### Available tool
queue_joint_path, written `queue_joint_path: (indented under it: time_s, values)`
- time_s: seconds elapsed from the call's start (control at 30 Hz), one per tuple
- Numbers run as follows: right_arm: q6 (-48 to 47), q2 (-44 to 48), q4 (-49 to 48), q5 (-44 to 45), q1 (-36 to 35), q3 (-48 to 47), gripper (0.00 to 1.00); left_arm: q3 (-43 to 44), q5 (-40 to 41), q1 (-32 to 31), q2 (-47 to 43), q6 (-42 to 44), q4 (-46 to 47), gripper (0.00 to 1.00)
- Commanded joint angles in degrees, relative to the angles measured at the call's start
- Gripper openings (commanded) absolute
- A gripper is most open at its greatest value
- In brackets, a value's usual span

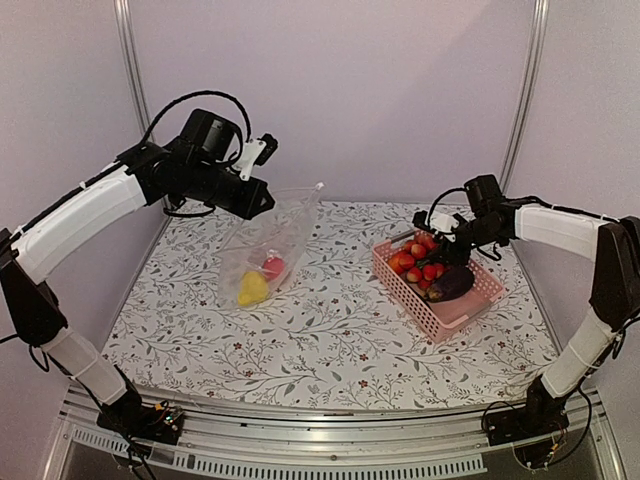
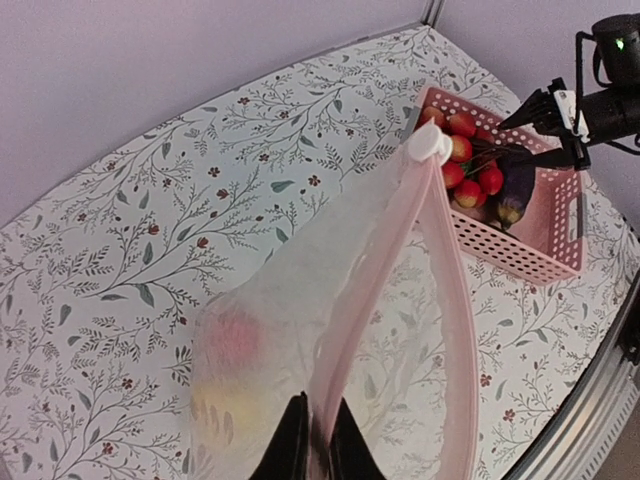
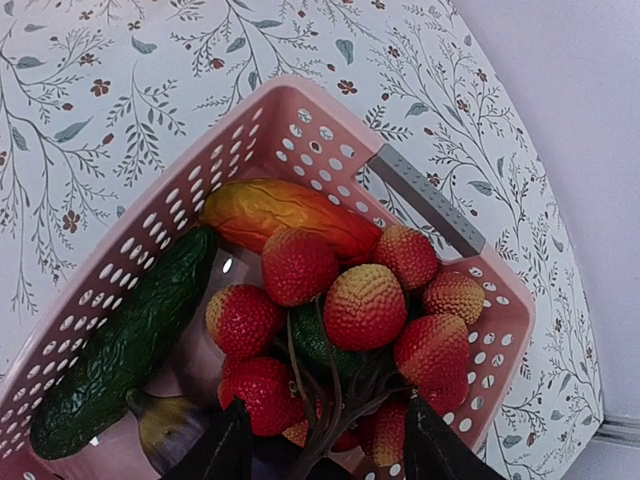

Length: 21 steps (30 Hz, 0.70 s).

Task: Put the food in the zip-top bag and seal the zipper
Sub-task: Pick up the fake fruit from the bin.

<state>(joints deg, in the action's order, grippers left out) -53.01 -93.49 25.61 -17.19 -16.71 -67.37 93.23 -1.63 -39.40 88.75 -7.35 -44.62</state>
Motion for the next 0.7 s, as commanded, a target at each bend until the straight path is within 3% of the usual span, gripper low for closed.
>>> queue_joint_path:
  time_s: [0.0,0.23,0.37,0.43,0.67]
  values:
    - [2.32,0.47,-2.67,3.04,0.32,2.1,0.4,-0.75,0.74,-0.51,-0.61,-0.41,1.02,0.12]
    - [5.2,-0.3,-4.06,3.24,0.63,1.4,0.07,1.07,0.81,-0.52,0.33,-0.68,0.15,0.15]
    - [6.11,1.24,-4.94,2.91,0.91,1.66,0.01,2.81,0.93,-0.59,-0.01,-1.4,-0.93,0.26]
    - [6.63,1.98,-4.91,2.97,0.95,1.57,0.0,2.9,1.46,-0.72,-0.42,-1.54,-1.32,0.26]
    - [7.29,4.55,-3.69,2.76,0.92,0.86,0.0,1.97,-0.12,-0.69,-0.02,-1.44,-4.41,0.13]
